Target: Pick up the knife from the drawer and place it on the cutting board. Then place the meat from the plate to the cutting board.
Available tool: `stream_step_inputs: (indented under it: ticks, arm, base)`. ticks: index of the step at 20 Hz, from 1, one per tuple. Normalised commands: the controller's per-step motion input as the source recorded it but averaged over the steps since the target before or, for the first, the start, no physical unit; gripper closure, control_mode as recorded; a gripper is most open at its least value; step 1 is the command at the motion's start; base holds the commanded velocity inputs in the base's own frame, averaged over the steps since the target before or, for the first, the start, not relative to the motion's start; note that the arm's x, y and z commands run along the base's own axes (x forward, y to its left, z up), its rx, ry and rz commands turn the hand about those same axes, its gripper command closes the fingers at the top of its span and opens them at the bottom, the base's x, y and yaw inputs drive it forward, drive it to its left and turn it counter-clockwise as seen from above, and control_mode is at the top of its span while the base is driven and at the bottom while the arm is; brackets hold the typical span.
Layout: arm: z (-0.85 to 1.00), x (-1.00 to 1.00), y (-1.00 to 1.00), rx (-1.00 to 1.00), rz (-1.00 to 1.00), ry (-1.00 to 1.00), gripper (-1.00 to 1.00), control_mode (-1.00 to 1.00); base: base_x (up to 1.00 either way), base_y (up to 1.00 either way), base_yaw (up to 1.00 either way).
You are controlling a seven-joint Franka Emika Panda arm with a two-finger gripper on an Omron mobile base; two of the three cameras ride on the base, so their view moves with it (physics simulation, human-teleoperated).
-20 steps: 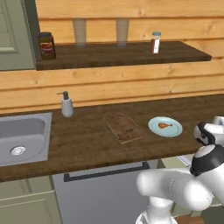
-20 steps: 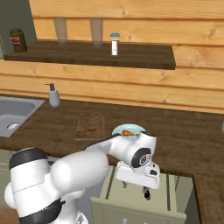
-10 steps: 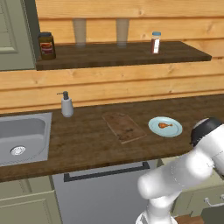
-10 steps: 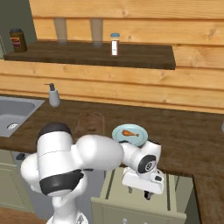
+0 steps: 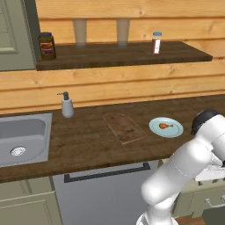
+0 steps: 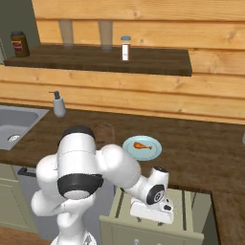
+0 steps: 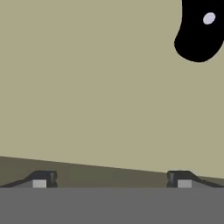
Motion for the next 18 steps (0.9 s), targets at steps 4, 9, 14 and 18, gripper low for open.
stream_step_inputs:
  ticks: [4,9,14,18]
  arm:
    - [-0.11,-0.19,0.0,0.0,0.01,0.09,-1.0,-1.0]
    - [0.0,-0.54,0.02,0.01,0.01,0.21,-1.0,-1.0]
    - [0.0,-0.79,0.01,0.05,0.03,0.26,-1.0,-1.0]
    - [0.18,-0.97,0.16,0.06,0.01,0.26,-1.0,-1.0]
  base:
    - [0.0,0.0,0.0]
    - [0.0,0.0,0.0]
    - [0.0,0.0,0.0]
    - [0.0,0.0,0.0]
